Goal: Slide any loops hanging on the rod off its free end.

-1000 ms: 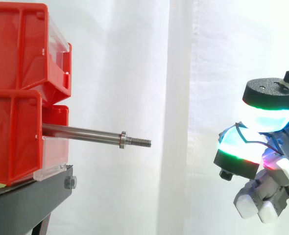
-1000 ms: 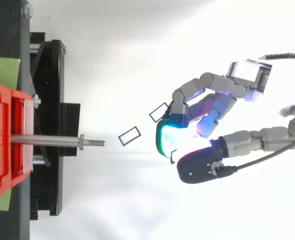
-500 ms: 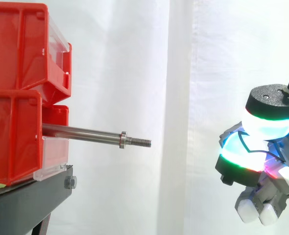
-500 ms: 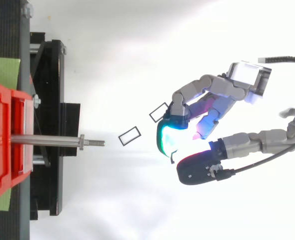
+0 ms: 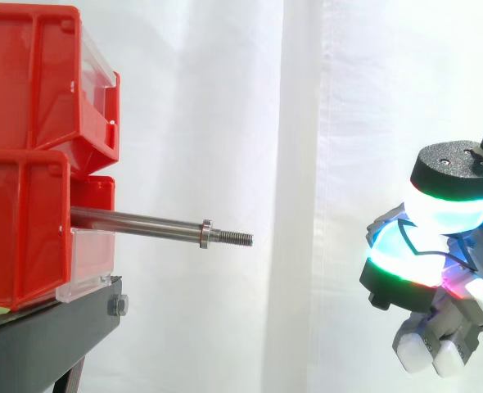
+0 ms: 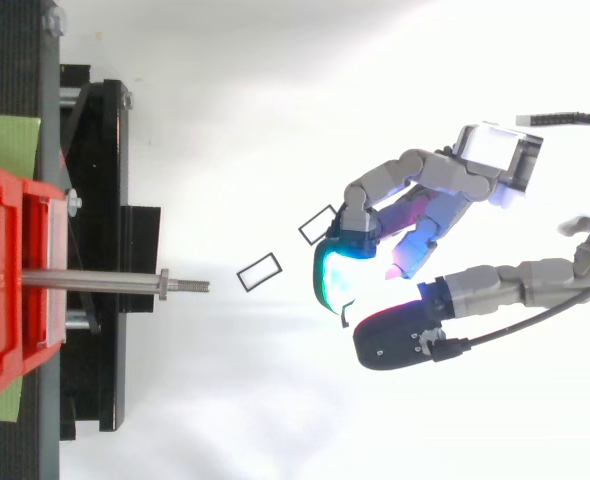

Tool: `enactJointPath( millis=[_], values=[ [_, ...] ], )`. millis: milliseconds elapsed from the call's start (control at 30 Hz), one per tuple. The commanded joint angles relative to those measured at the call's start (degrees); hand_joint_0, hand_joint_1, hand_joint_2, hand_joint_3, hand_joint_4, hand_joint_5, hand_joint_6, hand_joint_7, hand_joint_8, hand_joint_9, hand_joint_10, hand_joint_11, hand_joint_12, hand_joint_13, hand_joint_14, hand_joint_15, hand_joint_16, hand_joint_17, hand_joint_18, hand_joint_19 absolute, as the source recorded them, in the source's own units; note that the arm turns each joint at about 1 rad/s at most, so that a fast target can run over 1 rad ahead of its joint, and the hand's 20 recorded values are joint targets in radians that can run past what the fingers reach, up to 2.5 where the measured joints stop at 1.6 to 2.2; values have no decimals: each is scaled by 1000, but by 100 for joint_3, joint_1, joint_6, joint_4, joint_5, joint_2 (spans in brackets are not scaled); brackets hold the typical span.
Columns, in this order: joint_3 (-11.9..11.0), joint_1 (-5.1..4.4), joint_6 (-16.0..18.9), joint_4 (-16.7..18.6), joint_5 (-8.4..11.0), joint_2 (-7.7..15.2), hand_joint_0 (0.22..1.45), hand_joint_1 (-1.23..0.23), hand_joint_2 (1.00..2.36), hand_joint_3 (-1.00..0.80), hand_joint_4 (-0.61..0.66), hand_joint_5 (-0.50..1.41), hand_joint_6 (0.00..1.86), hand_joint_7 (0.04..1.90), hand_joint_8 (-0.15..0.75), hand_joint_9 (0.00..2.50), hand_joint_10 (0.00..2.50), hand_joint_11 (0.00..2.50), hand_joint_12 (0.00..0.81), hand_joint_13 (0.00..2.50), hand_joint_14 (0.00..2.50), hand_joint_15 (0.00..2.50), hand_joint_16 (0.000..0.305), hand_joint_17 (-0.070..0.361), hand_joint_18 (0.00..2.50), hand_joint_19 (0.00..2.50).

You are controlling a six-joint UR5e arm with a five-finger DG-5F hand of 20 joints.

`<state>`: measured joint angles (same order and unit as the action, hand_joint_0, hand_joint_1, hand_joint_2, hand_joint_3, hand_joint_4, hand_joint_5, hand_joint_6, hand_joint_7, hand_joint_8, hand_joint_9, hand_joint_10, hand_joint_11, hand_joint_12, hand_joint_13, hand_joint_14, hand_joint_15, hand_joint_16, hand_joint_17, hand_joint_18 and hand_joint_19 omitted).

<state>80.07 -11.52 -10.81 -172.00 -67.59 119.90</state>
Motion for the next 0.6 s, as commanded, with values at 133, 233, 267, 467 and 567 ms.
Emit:
enactJointPath(
  millis=[133,233,267,467,567],
  values=[
    [0,0,0,8,0,-2,596,-702,1015,-216,7,-75,865,1020,275,1249,18,480,352,742,12,313,51,115,636,386],
    [0,0,0,-1,0,-2,595,-705,1015,-210,14,-74,865,1018,281,1257,18,471,356,753,12,315,52,117,643,381],
    [0,0,0,-1,0,-2,595,-705,1015,-212,14,-73,865,1019,278,1259,16,480,354,754,12,312,52,117,642,382],
    [0,0,0,-1,0,-2,595,-706,1015,-211,13,-72,864,1014,281,1266,18,477,357,759,12,315,52,118,644,381],
    [0,0,0,-1,9,-2,596,-708,1014,-211,14,-72,864,1017,280,1269,16,484,359,761,14,312,52,118,646,381]
  ],
)
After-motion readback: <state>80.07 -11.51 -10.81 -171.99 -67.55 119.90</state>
